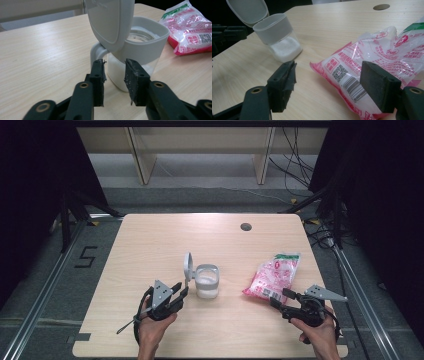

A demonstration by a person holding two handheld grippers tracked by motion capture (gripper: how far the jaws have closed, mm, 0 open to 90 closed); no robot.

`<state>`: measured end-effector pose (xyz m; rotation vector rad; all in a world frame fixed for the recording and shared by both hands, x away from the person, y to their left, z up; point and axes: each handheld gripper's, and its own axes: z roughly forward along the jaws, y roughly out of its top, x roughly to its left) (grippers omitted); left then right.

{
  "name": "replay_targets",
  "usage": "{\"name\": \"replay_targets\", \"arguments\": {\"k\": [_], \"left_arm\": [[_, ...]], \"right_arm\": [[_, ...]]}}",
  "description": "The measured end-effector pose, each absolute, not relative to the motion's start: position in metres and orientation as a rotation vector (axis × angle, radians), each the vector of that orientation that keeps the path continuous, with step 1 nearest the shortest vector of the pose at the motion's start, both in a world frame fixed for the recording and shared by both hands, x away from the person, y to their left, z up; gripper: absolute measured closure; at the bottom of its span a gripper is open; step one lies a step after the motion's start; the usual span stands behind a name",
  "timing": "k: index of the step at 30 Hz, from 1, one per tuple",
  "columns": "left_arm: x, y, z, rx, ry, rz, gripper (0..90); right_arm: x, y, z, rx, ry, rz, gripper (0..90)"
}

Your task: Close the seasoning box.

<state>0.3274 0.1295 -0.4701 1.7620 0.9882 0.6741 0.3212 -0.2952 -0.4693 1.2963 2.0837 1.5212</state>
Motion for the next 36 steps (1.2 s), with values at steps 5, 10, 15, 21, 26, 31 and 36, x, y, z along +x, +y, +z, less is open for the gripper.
{"name": "replay_targets", "arguments": {"k": [5,10,15,21,26,31,36], "left_arm": [[0.326,0.130,-0.463,1.768,0.971,0.718,83.4],[0.330,0.131,-0.459,1.777,0.955,0.714,88.5],[0.333,0.129,-0.451,1.783,0.939,0.725,88.9],[0.337,0.127,-0.446,1.792,0.936,0.729,89.2],[0.343,0.128,-0.447,1.791,0.944,0.716,89.2],[0.347,0.128,-0.447,1.782,0.945,0.711,89.2],[0.348,0.126,-0.445,1.787,0.944,0.714,89.2]], "right_arm": [[0.320,-0.295,-0.470,1.273,2.073,1.520,30.1],[0.318,-0.293,-0.469,1.297,2.078,1.547,30.5],[0.317,-0.292,-0.469,1.324,2.084,1.548,30.6],[0.316,-0.292,-0.469,1.332,2.083,1.556,30.7],[0.318,-0.294,-0.470,1.286,2.086,1.542,31.3],[0.317,-0.294,-0.469,1.296,2.105,1.513,31.2],[0.316,-0.294,-0.470,1.278,2.100,1.512,30.9]]}}
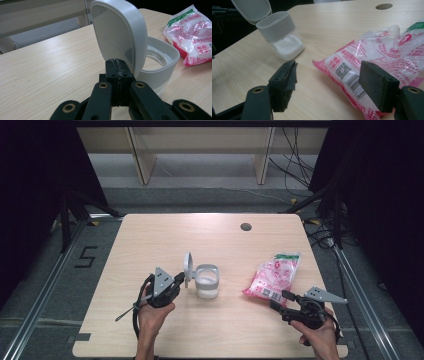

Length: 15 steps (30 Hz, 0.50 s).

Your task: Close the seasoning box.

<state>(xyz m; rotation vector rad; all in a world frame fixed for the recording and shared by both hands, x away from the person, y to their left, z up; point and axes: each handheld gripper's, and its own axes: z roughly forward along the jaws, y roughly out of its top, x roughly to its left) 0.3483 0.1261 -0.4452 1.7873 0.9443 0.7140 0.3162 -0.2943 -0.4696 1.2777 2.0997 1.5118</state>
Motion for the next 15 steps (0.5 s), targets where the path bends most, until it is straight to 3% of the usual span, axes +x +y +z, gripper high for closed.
{"name": "replay_targets", "arguments": {"k": [15], "left_arm": [[0.3498,0.1206,-0.4416,1.781,0.925,0.714,88.6]], "right_arm": [[0.3134,-0.2928,-0.4694,1.289,2.088,1.546,30.7]]}}
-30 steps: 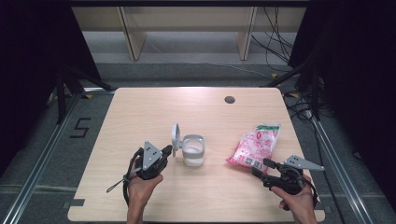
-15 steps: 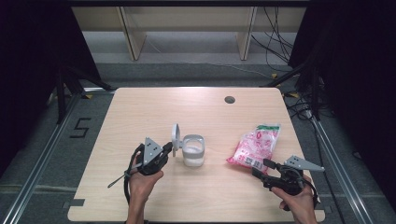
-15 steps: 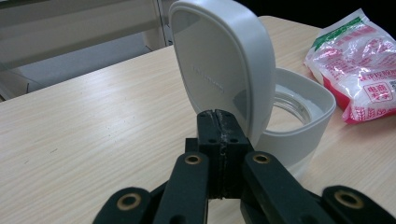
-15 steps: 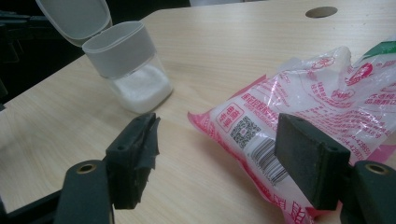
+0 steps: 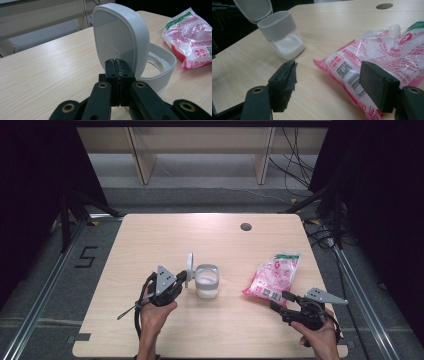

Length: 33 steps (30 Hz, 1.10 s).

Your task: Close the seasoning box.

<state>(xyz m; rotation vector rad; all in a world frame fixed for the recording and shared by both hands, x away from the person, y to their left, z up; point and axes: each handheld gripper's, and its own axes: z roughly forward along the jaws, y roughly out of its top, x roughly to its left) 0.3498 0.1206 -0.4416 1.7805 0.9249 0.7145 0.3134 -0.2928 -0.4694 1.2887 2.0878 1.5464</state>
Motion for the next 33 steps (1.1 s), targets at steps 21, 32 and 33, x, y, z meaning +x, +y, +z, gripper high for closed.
{"name": "replay_targets", "arguments": {"k": [21,32,33], "left_arm": [[0.342,0.109,-0.439,1.782,0.882,0.690,82.1],[0.336,0.109,-0.444,1.757,0.895,0.616,56.1],[0.335,0.109,-0.444,1.760,0.893,0.617,54.5]], "right_arm": [[0.310,-0.293,-0.470,1.313,2.093,1.550,30.6],[0.311,-0.294,-0.470,1.281,2.106,1.534,29.9],[0.311,-0.294,-0.470,1.277,2.106,1.542,29.9]]}}
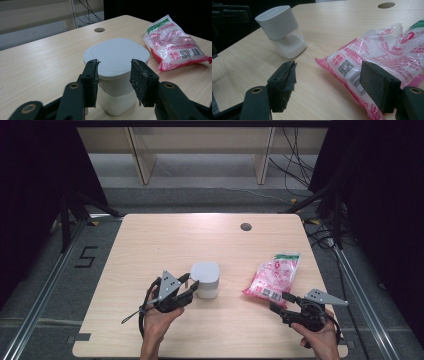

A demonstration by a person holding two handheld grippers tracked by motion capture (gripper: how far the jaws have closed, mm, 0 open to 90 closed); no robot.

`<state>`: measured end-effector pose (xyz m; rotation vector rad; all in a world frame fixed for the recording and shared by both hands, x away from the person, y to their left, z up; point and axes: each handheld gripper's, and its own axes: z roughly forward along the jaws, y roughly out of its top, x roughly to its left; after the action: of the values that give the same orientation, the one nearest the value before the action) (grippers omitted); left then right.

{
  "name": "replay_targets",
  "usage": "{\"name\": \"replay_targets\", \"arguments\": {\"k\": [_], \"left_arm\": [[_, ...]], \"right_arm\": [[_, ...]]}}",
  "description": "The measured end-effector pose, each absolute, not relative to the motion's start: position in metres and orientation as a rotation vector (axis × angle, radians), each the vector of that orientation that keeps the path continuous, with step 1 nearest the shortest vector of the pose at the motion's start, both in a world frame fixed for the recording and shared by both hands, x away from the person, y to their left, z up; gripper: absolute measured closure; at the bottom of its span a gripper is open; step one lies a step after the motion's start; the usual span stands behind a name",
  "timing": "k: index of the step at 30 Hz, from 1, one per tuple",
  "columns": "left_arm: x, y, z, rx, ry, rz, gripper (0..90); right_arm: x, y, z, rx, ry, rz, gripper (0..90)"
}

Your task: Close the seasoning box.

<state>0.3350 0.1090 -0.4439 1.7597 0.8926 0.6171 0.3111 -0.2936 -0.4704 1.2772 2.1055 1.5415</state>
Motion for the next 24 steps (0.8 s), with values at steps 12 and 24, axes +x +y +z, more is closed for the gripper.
{"name": "replay_targets", "arguments": {"k": [12,24], "left_arm": [[0.323,0.112,-0.452,1.751,0.916,0.582,41.4],[0.310,0.109,-0.461,1.767,0.919,0.554,33.8]], "right_arm": [[0.311,-0.292,-0.471,1.278,2.107,1.549,29.7],[0.309,-0.289,-0.473,1.273,2.113,1.559,29.3]]}}
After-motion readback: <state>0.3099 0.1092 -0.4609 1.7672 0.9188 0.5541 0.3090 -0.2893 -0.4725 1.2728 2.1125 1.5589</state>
